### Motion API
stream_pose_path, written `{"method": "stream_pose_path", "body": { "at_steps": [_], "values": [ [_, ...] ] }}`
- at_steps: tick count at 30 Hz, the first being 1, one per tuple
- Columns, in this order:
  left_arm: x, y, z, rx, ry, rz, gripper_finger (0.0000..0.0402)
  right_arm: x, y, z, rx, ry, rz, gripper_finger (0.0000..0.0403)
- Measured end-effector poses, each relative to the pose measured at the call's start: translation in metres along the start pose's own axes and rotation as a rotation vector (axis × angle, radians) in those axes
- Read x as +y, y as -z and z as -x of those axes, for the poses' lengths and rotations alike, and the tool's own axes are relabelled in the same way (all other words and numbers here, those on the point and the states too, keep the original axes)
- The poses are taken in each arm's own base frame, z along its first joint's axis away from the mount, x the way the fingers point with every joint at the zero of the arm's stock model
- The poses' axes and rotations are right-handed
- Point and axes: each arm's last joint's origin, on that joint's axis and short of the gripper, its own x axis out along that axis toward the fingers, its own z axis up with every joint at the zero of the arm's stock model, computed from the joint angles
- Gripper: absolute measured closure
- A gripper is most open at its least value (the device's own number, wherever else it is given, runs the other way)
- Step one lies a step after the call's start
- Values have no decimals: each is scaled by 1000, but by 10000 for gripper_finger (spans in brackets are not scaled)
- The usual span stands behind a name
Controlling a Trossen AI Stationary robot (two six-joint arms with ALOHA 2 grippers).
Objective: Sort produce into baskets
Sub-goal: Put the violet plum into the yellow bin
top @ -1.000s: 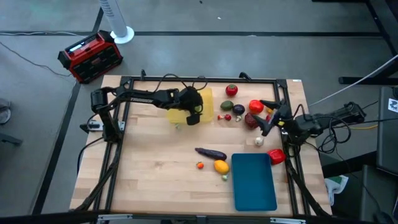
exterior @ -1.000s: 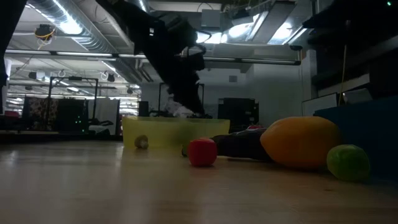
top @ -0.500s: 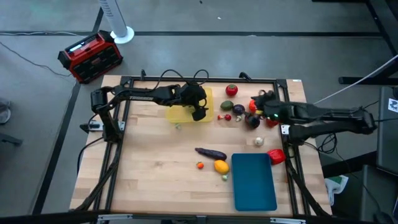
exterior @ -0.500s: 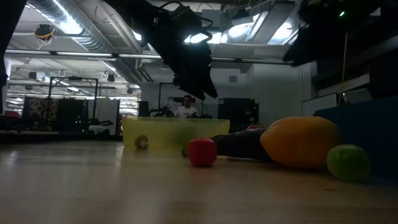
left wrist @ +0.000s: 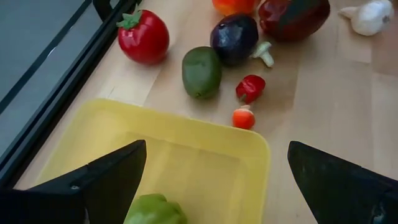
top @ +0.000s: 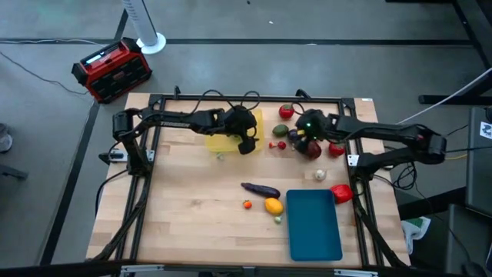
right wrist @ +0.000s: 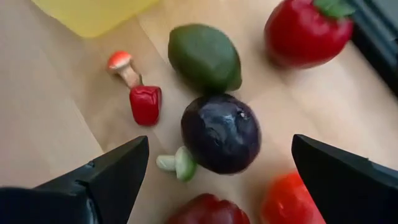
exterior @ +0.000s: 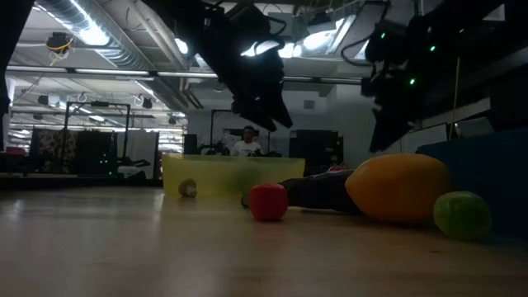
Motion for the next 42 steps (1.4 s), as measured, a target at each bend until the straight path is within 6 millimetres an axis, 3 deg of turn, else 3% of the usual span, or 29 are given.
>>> {"method": "stream_pose_path", "body": {
  "at_steps": [24, 27, 36, 42],
  "values": [
    [-8, 0, 1, -2, 15, -7, 13, 2, 2, -61, 127, 95, 137, 14],
    [-8, 0, 1, -2, 15, -7, 13, 3, 2, -65, 127, 92, 137, 32],
    [-8, 0, 1, -2, 15, -7, 13, 4, 0, -65, 116, 82, 136, 134],
    [-8, 0, 1, -2, 15, -9, 13, 4, -15, -56, 131, 82, 139, 132]
  ]
}}
